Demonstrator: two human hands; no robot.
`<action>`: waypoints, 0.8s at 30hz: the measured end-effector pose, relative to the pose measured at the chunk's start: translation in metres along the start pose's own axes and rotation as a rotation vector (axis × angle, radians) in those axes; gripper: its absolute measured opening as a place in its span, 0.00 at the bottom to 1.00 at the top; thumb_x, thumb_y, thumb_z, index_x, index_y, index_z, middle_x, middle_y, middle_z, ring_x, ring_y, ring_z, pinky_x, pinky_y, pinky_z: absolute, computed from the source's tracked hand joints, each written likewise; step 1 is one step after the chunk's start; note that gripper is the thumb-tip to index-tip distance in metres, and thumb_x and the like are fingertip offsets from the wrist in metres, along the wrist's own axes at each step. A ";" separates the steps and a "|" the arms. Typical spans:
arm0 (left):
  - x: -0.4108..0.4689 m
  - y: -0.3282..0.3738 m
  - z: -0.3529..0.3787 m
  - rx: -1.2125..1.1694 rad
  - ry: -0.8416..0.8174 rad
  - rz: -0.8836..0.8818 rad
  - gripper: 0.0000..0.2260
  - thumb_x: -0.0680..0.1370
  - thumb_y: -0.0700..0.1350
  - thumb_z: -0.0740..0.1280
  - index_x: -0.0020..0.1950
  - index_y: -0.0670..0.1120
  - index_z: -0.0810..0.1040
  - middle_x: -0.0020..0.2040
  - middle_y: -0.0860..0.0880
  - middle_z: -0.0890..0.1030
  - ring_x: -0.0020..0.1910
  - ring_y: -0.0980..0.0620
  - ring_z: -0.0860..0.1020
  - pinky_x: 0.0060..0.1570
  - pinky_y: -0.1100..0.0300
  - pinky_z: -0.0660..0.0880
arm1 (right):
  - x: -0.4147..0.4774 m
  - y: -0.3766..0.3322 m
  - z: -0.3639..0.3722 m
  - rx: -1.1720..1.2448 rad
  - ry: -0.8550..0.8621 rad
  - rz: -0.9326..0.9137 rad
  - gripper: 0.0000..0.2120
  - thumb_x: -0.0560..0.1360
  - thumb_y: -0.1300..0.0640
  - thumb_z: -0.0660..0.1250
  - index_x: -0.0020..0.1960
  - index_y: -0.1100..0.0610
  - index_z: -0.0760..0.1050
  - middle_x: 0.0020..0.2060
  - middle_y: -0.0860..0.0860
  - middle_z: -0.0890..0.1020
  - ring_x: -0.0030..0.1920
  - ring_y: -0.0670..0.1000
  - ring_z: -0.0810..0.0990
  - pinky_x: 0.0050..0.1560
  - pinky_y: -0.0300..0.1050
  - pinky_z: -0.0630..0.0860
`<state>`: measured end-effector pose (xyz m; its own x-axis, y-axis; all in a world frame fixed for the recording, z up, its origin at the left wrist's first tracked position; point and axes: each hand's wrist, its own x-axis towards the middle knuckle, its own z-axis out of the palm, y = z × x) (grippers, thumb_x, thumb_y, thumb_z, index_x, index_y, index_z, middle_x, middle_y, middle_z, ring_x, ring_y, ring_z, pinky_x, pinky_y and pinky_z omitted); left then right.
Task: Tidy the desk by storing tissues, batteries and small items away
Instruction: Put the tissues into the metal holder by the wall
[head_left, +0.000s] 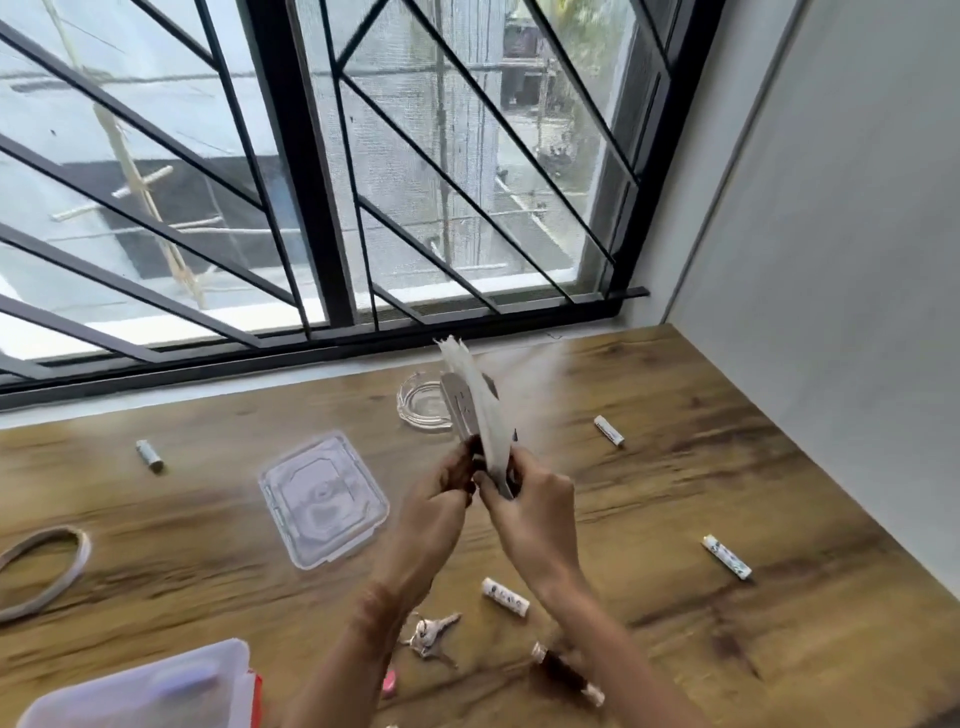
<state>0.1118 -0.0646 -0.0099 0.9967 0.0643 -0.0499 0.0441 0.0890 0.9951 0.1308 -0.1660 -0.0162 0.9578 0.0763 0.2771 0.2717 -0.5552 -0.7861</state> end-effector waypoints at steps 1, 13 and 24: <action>0.007 0.004 0.009 0.003 -0.014 0.013 0.33 0.69 0.21 0.50 0.52 0.57 0.75 0.44 0.66 0.82 0.49 0.70 0.78 0.46 0.74 0.72 | 0.007 0.004 -0.010 0.003 0.017 -0.002 0.08 0.70 0.59 0.71 0.49 0.55 0.78 0.36 0.49 0.83 0.36 0.45 0.81 0.33 0.26 0.67; 0.131 0.003 0.184 0.035 -0.161 0.066 0.30 0.70 0.28 0.54 0.50 0.63 0.78 0.48 0.61 0.83 0.53 0.61 0.78 0.47 0.71 0.73 | 0.114 0.118 -0.141 -0.066 0.110 0.064 0.10 0.71 0.56 0.71 0.52 0.56 0.79 0.37 0.50 0.84 0.38 0.48 0.82 0.36 0.41 0.76; 0.244 -0.037 0.291 0.043 -0.197 -0.027 0.28 0.66 0.31 0.53 0.51 0.58 0.81 0.56 0.49 0.82 0.59 0.52 0.77 0.62 0.53 0.73 | 0.203 0.224 -0.204 -0.080 0.101 0.157 0.09 0.71 0.61 0.70 0.51 0.58 0.79 0.35 0.51 0.83 0.36 0.47 0.80 0.33 0.32 0.69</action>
<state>0.3729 -0.3413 -0.0338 0.9890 -0.1339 -0.0635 0.0701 0.0452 0.9965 0.3673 -0.4437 -0.0235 0.9725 -0.0973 0.2118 0.1078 -0.6178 -0.7789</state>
